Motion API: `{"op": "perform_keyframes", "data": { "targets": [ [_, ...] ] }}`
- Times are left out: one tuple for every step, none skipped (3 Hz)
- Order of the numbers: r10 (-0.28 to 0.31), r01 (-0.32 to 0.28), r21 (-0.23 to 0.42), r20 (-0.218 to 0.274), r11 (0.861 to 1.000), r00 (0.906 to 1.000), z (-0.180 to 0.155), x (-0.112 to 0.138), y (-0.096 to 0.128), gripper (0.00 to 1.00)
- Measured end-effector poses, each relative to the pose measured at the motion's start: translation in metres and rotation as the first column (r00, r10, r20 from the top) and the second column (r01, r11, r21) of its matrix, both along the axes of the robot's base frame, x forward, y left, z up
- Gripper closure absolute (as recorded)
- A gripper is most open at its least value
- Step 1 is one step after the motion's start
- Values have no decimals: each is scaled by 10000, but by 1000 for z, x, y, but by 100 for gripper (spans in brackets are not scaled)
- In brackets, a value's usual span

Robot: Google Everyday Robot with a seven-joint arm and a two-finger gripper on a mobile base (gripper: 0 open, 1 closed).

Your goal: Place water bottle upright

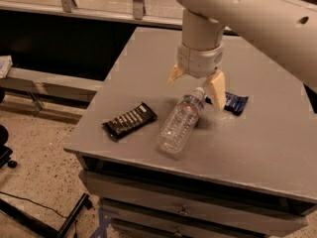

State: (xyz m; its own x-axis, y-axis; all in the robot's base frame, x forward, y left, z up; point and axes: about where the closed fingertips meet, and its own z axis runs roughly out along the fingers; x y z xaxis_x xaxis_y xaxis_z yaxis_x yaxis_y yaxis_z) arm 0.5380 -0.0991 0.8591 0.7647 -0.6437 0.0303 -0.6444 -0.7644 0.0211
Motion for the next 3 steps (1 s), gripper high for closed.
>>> {"op": "perform_keyframes", "data": {
  "targets": [
    [-36,36,21,-282,10000,9996,-1,4,0,16],
    [-28,28,-18,-537,10000,9986,-4,5,0,11],
    [-40,37,-43,-639,10000,9979,-6,8,2,11]
  ]
}}
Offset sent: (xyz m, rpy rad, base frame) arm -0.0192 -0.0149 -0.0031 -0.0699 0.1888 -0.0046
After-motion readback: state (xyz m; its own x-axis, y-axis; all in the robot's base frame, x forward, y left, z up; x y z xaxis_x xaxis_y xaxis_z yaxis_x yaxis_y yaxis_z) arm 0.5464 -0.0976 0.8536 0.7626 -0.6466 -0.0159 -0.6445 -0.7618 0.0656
